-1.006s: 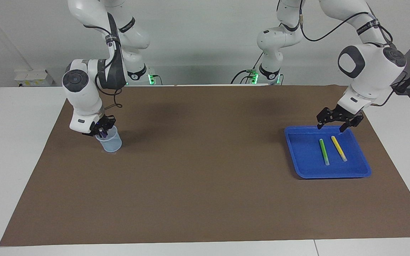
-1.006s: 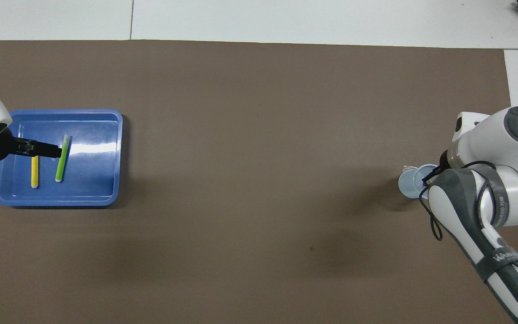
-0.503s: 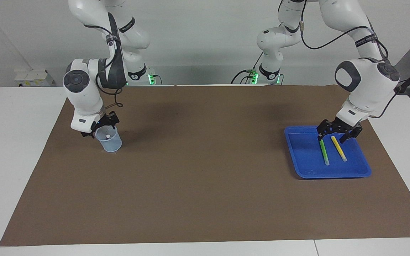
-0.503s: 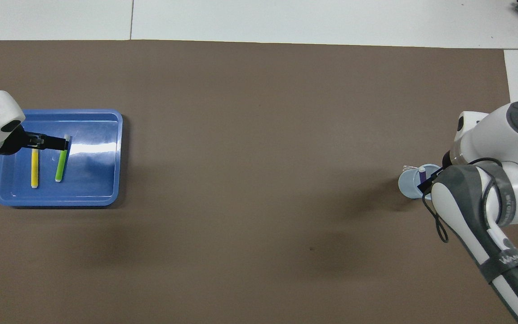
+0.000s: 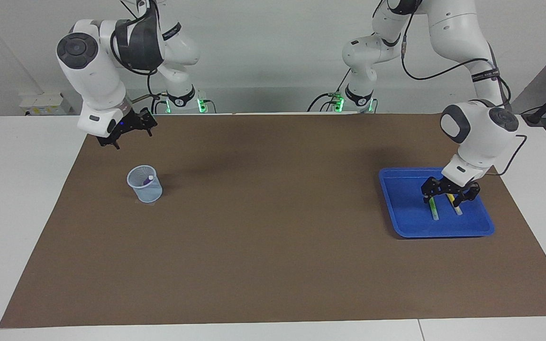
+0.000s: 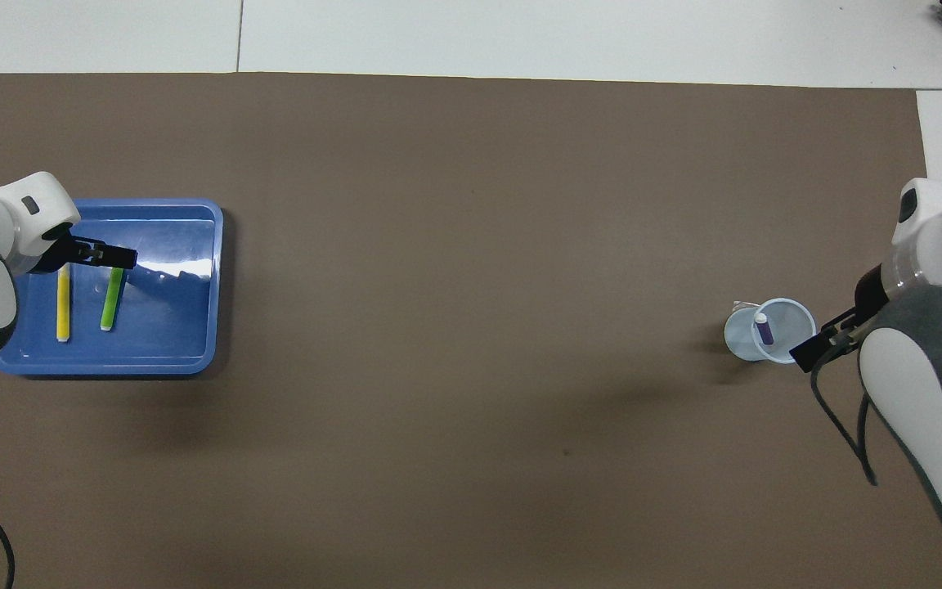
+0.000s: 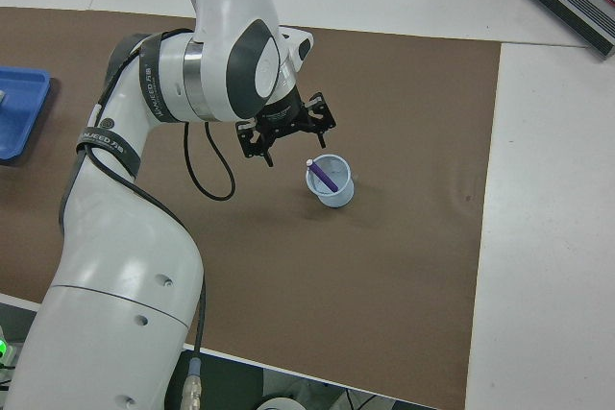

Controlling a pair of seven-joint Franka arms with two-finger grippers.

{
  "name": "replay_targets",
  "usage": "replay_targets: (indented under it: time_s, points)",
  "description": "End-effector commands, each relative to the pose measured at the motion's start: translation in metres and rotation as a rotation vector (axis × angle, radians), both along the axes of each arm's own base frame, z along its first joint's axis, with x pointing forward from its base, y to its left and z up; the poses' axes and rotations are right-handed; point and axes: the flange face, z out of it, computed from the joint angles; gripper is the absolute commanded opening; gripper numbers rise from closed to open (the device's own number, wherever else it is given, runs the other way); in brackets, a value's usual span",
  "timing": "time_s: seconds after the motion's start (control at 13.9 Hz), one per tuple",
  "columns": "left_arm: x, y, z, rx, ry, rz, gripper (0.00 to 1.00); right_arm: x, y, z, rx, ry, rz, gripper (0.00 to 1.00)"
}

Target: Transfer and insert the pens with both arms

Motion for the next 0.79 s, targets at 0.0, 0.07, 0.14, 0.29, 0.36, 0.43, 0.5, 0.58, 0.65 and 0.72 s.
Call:
replay_targets:
  time_s: [0.0,0.07,0.14,0.29,0.36,0.43,0.5,0.58,0.65,0.72]
  points:
    - [0.005,0.012,-0.014,0.018,-0.027,-0.013,1.00,-0.009,0.041,0.000,-0.008,0.012,-0.102,1.00]
    - [0.006,0.013,-0.020,0.018,-0.029,-0.015,1.00,-0.011,0.053,0.000,-0.001,0.014,-0.154,1.00]
    - [0.006,0.013,-0.023,0.018,-0.028,-0.018,1.00,-0.011,0.064,-0.001,0.041,0.014,-0.222,1.00]
    - [0.004,0.015,-0.028,0.016,-0.016,-0.015,0.99,-0.009,0.077,-0.001,0.107,0.011,-0.389,1.00]
    - [0.003,0.016,-0.030,0.016,-0.012,-0.012,0.99,-0.009,0.081,0.000,0.127,0.016,-0.442,1.00]
    - [0.002,0.016,-0.031,0.015,-0.009,-0.012,0.97,-0.009,0.086,-0.001,0.142,0.022,-0.482,1.00]
    - [0.002,0.017,-0.032,0.015,-0.006,-0.011,0.95,-0.008,0.090,-0.002,0.159,0.022,-0.514,1.00]
    - [0.002,0.016,-0.034,0.014,-0.005,-0.012,0.95,-0.008,0.092,-0.002,0.182,0.024,-0.549,1.00]
    - [0.000,0.017,-0.040,0.012,0.007,-0.011,0.93,-0.007,0.095,-0.004,0.210,0.029,-0.584,1.00]
    - [-0.001,0.017,-0.042,0.011,0.009,-0.009,0.92,-0.006,0.096,-0.005,0.227,0.029,-0.623,1.00]
